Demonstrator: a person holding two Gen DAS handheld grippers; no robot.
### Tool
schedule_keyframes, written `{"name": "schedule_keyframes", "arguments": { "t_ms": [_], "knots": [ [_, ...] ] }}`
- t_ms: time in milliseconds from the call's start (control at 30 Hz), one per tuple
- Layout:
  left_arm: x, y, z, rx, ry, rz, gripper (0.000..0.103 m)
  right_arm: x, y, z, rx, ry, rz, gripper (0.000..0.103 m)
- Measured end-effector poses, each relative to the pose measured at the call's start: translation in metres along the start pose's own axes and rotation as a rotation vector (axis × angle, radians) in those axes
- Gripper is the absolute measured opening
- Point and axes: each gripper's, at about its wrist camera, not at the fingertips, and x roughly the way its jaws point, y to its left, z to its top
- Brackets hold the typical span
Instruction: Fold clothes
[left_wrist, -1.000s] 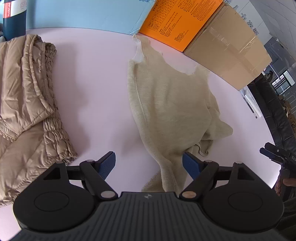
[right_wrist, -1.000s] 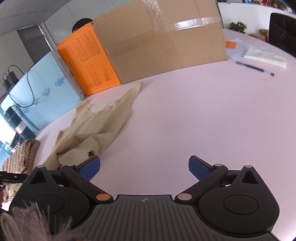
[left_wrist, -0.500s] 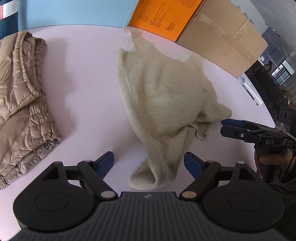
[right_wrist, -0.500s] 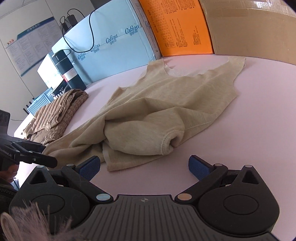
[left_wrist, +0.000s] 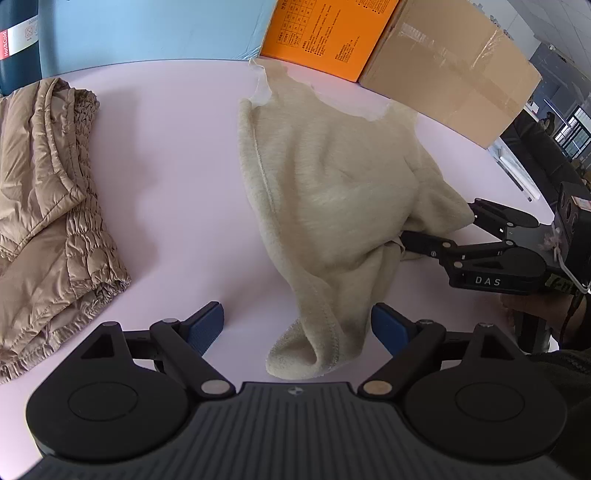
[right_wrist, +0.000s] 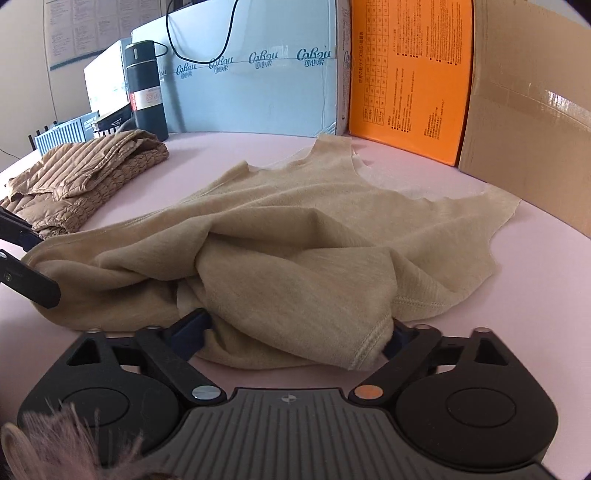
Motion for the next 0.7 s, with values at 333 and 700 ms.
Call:
{"name": "schedule_keyframes", "arguments": {
  "t_ms": [333,700],
  "knots": [
    [-0.010,-0.003,0.018,-0.006,-0.081,-0.087,0.006,-0.026,-0.067,-0.003,0.643,-0.043,0.302,0.020],
    [-0.061,-0.021,0.045,0.042,-0.185,-0.261,0.006,-0.103,-0.129,-0.002,0.868,-0.160,0.388,0.020]
  ]
}}
